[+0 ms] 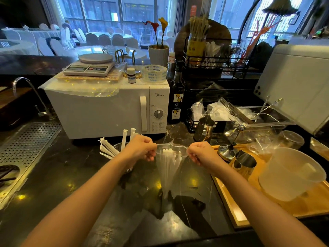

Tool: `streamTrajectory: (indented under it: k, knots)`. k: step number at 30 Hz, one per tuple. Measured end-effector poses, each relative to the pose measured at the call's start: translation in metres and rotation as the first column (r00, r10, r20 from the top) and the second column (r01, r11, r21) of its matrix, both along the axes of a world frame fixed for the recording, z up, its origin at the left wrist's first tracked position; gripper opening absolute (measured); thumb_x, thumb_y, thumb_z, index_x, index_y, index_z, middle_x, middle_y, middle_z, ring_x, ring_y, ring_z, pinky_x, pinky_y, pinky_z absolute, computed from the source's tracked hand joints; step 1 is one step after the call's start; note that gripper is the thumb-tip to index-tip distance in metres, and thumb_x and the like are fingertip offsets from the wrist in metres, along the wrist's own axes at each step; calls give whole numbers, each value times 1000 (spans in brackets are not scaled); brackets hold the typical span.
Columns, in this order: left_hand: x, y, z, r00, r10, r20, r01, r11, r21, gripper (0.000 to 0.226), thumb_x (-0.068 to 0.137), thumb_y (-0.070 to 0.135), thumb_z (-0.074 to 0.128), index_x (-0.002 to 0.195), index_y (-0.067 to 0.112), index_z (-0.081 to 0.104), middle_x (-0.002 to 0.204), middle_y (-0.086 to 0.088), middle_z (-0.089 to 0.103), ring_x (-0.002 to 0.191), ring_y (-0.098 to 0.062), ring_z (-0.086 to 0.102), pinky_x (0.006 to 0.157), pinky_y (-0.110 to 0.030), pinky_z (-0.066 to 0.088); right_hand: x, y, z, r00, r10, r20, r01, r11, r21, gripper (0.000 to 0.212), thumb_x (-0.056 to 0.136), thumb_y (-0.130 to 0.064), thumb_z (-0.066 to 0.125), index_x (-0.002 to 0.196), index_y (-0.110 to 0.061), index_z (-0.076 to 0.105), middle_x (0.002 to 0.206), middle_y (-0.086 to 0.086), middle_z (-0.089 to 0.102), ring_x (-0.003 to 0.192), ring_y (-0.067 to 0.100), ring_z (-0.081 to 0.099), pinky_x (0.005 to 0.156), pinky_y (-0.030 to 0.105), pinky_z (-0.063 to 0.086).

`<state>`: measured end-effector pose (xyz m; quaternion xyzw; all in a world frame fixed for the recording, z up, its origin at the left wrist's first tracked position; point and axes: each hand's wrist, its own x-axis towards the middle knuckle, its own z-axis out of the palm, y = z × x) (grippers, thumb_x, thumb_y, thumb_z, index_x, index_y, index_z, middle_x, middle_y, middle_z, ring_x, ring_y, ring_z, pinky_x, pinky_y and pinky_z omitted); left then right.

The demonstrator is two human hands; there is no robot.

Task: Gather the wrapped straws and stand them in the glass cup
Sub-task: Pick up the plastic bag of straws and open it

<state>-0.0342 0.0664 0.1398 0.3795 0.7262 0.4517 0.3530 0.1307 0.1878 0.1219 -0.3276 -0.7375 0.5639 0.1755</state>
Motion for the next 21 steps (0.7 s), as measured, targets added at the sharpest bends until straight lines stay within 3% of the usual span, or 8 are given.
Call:
streamTrajectory:
  k: [12,18,21]
  knots:
    - [-11,3,7,993,6,-117,-8,1000,-21,35,84,4,51,49,11,51,46,-1,54,34,-2,50,39,-11,43,11,15,13,963,35,268,-85,980,179,41,76,-3,51,37,-14,44,34,-6,40,28,2,34,32,12,29]
    - [-5,10,13,993,-33,-116,42,996,77,37,83,2,52,48,12,49,43,1,54,34,-1,51,39,-11,43,20,13,11,943,126,306,-160,983,88,40,80,-9,51,41,-19,47,38,-9,43,32,1,38,34,11,31]
    - [-2,17,17,979,-66,-190,87,991,102,36,81,0,53,48,12,46,43,0,53,34,-1,50,40,-10,43,24,9,8,960,189,205,-167,979,-121,28,85,-24,49,58,-21,52,53,-6,50,43,4,46,43,16,38]
